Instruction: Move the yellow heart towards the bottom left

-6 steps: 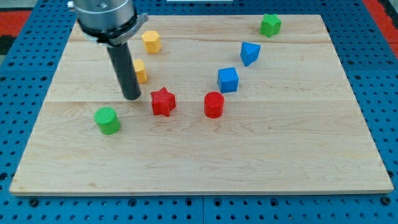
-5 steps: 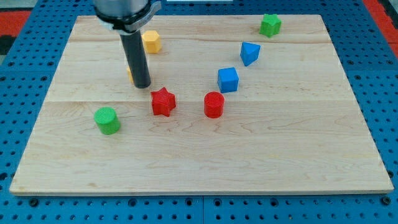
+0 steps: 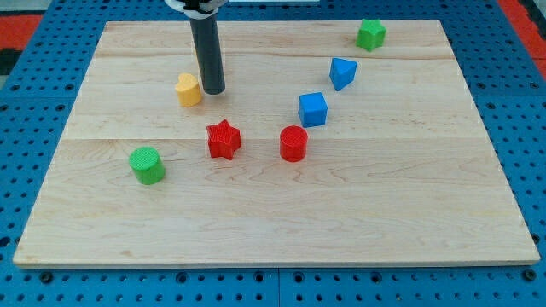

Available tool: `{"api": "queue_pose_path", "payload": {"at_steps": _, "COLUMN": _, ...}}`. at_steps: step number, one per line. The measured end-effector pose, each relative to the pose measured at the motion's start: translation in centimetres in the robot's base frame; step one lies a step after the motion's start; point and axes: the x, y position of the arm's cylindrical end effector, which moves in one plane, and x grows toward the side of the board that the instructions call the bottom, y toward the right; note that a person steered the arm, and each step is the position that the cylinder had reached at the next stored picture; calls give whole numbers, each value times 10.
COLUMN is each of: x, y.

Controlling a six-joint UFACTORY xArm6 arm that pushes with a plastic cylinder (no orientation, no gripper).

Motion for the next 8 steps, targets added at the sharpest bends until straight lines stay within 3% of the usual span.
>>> {"api": "queue_pose_path", "payload": {"at_steps": 5, "x": 0, "y": -57}}
{"api": "queue_pose_path", "payload": {"at_steps": 7, "x": -33, "y": -64}}
{"api": "queue_pose_path", "payload": {"at_steps": 8, "x": -17, "y": -72}}
